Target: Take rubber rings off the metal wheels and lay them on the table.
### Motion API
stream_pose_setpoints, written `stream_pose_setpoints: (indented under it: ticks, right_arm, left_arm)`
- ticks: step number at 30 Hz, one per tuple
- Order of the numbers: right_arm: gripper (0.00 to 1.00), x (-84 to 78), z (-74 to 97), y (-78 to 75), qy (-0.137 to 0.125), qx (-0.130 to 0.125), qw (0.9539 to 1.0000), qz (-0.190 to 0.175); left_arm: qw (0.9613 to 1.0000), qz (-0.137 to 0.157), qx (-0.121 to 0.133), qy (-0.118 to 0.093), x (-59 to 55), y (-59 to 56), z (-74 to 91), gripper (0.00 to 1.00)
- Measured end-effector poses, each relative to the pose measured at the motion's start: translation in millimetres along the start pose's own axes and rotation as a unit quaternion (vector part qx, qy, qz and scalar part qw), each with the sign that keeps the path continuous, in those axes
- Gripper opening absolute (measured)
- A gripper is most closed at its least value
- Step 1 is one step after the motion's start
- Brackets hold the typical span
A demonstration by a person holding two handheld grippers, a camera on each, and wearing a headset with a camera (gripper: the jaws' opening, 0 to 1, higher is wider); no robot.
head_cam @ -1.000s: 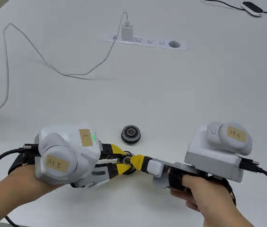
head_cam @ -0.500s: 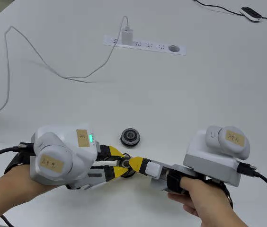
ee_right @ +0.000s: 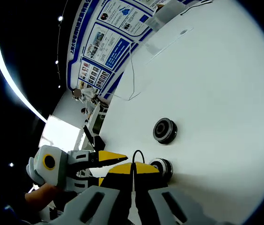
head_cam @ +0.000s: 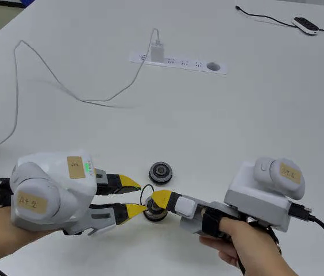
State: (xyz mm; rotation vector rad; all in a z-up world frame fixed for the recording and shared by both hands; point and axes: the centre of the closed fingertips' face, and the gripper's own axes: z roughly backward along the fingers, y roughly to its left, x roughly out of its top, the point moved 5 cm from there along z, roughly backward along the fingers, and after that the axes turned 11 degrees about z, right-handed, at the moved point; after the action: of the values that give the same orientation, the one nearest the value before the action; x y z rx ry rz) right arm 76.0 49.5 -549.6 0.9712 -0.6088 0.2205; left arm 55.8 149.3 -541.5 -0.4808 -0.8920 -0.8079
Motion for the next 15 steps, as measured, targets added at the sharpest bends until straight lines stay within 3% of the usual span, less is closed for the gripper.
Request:
stream_pose_setpoints:
  ticks: [7,15]
  right_arm:
    - [0.01,16.1,24.6,-29.4,-0.043,-0.039,0.9978,-0.031]
    - [0.01,13.0,47.8,-68.6,-0.063,-0.1,0.9911,-0.062]
  left_arm:
    - [0.9999,-0.002,0.012,-0.006,4.8,3.0,0.4,0.23]
    - [0.9999,-0.002,0.008,-0.013,10.9,-2.4,-3.4,0.23]
